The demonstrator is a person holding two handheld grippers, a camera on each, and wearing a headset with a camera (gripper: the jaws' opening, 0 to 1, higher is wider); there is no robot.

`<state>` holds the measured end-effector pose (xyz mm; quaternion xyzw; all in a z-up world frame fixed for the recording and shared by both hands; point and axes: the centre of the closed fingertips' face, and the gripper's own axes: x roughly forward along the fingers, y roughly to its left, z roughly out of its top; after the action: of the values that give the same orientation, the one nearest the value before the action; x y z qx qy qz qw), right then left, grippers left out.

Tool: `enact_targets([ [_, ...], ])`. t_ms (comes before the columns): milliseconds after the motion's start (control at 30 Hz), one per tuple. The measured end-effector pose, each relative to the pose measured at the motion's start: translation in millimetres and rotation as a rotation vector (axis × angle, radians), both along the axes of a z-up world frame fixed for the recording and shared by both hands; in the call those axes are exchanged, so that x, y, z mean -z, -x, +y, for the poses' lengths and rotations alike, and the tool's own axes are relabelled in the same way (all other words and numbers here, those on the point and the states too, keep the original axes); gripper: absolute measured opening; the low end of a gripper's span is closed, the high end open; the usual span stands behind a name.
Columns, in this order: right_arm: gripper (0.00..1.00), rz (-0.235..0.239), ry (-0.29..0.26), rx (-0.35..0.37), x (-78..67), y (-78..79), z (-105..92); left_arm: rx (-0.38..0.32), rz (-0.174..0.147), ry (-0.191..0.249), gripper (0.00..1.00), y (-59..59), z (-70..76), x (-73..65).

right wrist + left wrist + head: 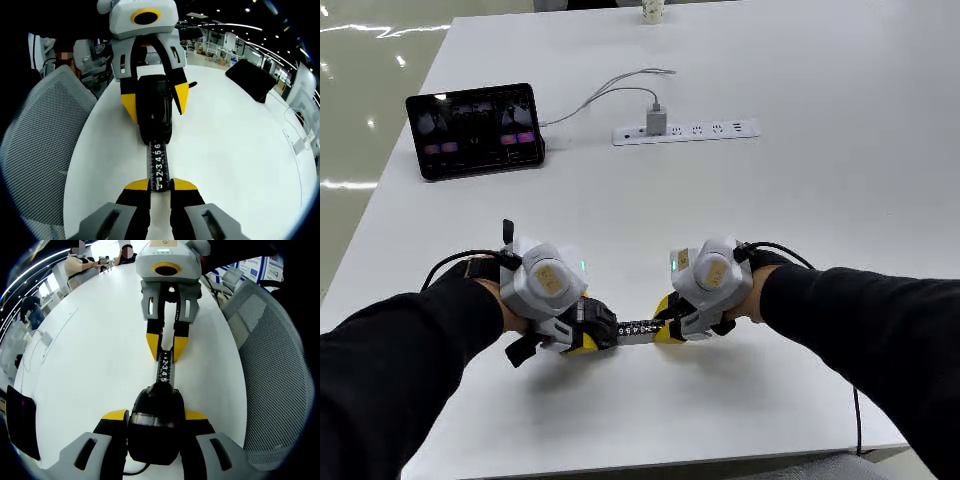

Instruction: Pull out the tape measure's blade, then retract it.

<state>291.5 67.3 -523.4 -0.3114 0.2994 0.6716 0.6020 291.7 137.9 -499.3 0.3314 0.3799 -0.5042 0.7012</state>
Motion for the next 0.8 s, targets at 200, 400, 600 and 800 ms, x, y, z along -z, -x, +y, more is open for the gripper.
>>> enact_targets([
  [200,0.11,-0.001,0.002,0.004,0.1,-0.4,-3.7,0.000,0.000,0.001,0.35,0.0,0.2,0.5],
  [400,0.11,-0.004,0.006,0.005,0.4,-1.1,-7.8,0.000,-0.002,-0.001,0.35,0.1,0.4,0.3],
  [600,0.11,-0.004,0.010,0.009,0.5,-2.1,-11.9,-0.002,-0.004,0.000,0.35,0.1,0.6,0.1],
  [800,0.11,-0.005,0.012,0.012,0.3,-2.2,-15.7,-0.005,-0.007,0.000,0.34,0.6,0.7,-0.2],
])
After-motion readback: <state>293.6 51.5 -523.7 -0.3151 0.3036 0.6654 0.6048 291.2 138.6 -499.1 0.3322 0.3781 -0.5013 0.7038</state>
